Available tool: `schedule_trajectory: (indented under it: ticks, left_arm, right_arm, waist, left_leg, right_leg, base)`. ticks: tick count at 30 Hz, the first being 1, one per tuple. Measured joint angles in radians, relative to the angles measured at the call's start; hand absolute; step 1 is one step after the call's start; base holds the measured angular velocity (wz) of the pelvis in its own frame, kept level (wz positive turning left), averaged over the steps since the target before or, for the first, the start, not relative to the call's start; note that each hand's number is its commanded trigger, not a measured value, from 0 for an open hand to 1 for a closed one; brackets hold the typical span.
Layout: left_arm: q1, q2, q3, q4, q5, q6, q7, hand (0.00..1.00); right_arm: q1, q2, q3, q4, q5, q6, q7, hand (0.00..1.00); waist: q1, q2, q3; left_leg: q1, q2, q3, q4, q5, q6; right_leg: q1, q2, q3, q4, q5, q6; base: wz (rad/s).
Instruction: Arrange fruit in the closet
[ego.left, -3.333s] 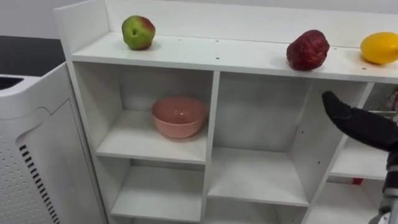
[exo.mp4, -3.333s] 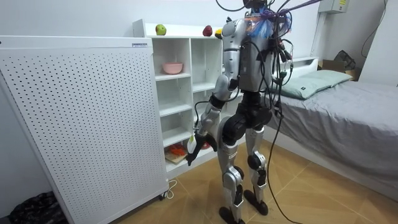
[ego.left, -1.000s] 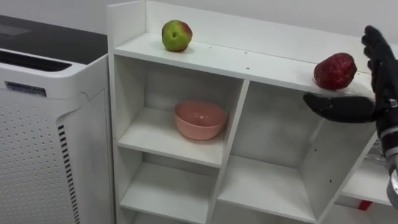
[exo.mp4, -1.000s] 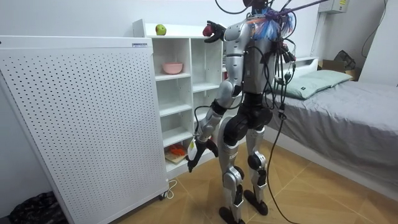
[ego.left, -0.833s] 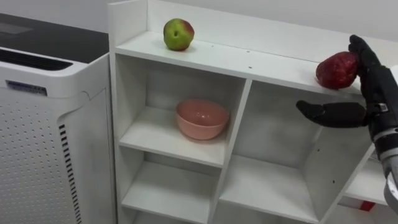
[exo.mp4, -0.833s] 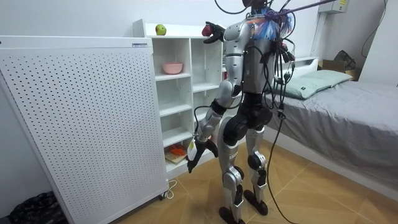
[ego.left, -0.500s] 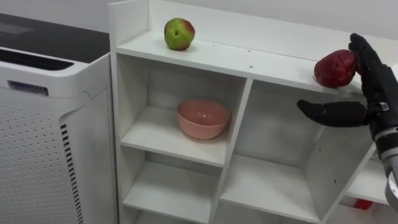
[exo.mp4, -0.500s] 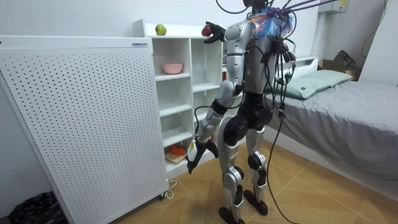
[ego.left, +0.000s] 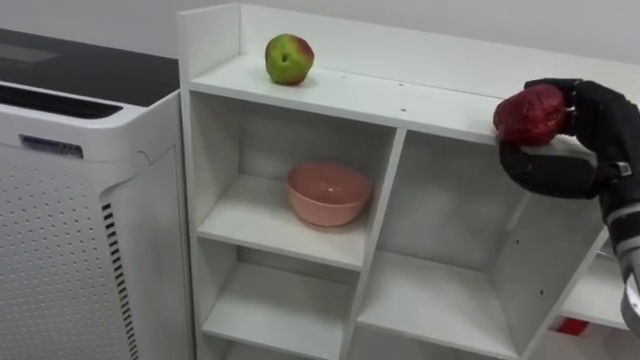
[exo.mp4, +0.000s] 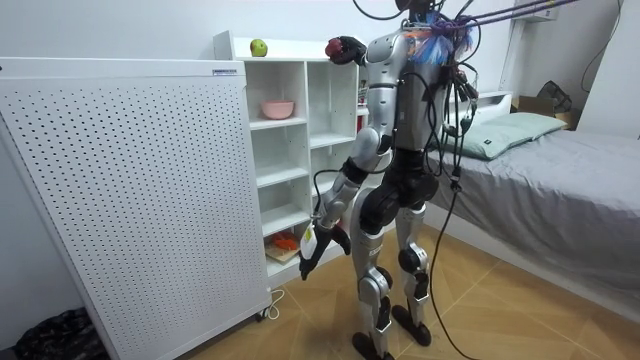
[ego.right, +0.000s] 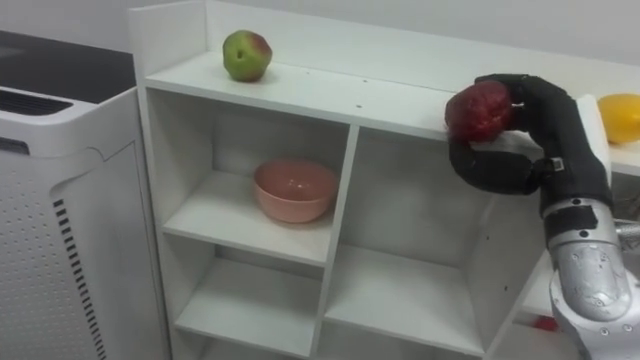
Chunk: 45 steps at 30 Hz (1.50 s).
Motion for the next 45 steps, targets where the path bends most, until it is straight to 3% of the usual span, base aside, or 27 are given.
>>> schedule_trajectory:
  ticks: [19, 21, 24, 30, 38, 45]
  left_arm:
    - [0.008, -0.003, -0.001, 0.005, -0.007, 0.001, 0.0, 0.0]
    - [0.01, -0.003, -0.001, 0.007, -0.008, 0.001, -0.001, 0.0]
    - [0.007, -0.004, 0.0, 0.006, -0.007, 0.001, 0.0, 0.0]
    - [-0.02, -0.007, -0.004, 0.01, -0.008, -0.003, 0.001, 0.0]
    - [-0.035, -0.008, -0.003, 0.01, -0.012, -0.013, 0.001, 0.0]
    - [-0.043, -0.028, -0.008, 0.009, -0.047, -0.016, 0.001, 0.0]
  right_arm:
    - [-0.008, 0.0, 0.009, 0.014, 0.018, 0.0, 0.021, 1.0]
    - [0.008, 0.001, 0.01, -0.024, 0.001, 0.002, 0.04, 1.0]
    - [0.051, 0.002, 0.013, -0.108, -0.008, 0.007, 0.065, 1.0]
    - [0.12, 0.016, 0.04, -0.24, -0.004, 0.012, 0.146, 1.0]
    - [0.149, 0.021, 0.042, -0.367, -0.009, 0.011, 0.215, 1.0]
    - [0.253, 0.095, 0.059, -0.411, -0.016, 0.012, 0.281, 1.0]
  waist:
    - [-0.004, 0.013, -0.0006]
    - [-0.002, 0.015, -0.0085]
    - [0.0, 0.017, -0.0102]
    - [0.0, 0.019, -0.0091]
    - [-0.005, 0.028, -0.0028]
    - [-0.003, 0.04, 0.0028]
  left_leg:
    - [0.006, 0.001, 0.0, -0.001, 0.0, 0.0]
    - [0.001, 0.002, 0.005, -0.001, 0.0, 0.0]
    - [0.001, 0.002, 0.013, -0.003, 0.0, 0.0]
    - [-0.001, 0.002, 0.015, -0.003, 0.0, 0.0]
    - [-0.003, 0.003, 0.021, -0.005, -0.001, 0.001]
    - [-0.009, 0.004, 0.034, -0.007, -0.001, 0.002]
  right_leg:
    - [0.0, 0.003, 0.012, 0.001, 0.001, -0.001]
    - [-0.012, 0.004, 0.02, 0.002, 0.001, -0.001]
    - [-0.015, 0.004, 0.023, 0.002, 0.001, -0.002]
    - [-0.017, -0.001, 0.025, 0.004, 0.002, -0.002]
    - [-0.03, 0.0, 0.04, 0.015, 0.001, -0.002]
    - [-0.046, 0.0, 0.049, 0.017, 0.002, -0.002]
  base:
    - [0.0]
    - [-0.06]
    - [-0.04]
    - [0.0]
    - [-0.03]
    - [-0.06]
